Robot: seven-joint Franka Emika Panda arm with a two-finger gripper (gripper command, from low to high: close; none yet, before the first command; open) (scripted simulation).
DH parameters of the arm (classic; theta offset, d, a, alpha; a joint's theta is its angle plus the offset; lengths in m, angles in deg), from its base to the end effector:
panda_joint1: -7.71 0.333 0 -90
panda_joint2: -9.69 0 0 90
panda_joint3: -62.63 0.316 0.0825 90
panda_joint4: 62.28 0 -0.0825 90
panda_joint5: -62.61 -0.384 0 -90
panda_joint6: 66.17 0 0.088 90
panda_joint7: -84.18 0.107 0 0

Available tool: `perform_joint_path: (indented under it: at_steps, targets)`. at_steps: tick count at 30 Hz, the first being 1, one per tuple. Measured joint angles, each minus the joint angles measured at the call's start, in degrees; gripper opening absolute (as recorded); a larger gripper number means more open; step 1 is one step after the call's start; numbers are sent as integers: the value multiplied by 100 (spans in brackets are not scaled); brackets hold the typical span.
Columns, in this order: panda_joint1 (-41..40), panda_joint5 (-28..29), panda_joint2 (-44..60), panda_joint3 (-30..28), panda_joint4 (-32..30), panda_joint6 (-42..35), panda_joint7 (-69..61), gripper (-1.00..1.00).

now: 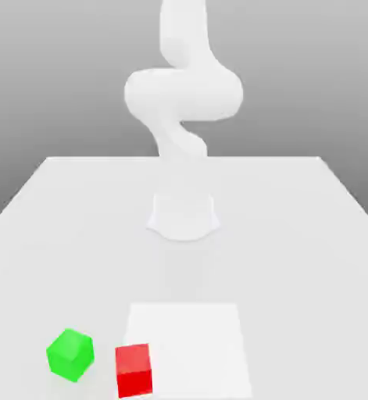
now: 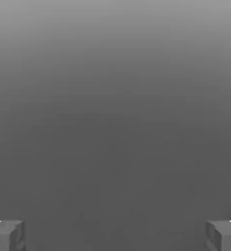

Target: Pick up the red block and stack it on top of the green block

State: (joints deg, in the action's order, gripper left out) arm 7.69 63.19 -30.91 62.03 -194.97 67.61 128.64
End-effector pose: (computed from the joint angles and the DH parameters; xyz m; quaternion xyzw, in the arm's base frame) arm 0.3806 -0.0056 0.6737 -0.8639 0.3564 -0.3305 0.1319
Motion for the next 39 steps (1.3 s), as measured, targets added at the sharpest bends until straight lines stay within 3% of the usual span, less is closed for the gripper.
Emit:
perform_joint_path:
  at_steps: [17,29,30,39]
  targets:
    - [-57,-10,3565,-516,-624,1360,-1236,0]
    - [-430,-460,6065,-332,-788,2682,-2140,0]
    - [-454,-486,6223,-302,-764,2814,-2161,-100]
    - [-428,-422,5932,-341,-811,2563,-2114,-100]
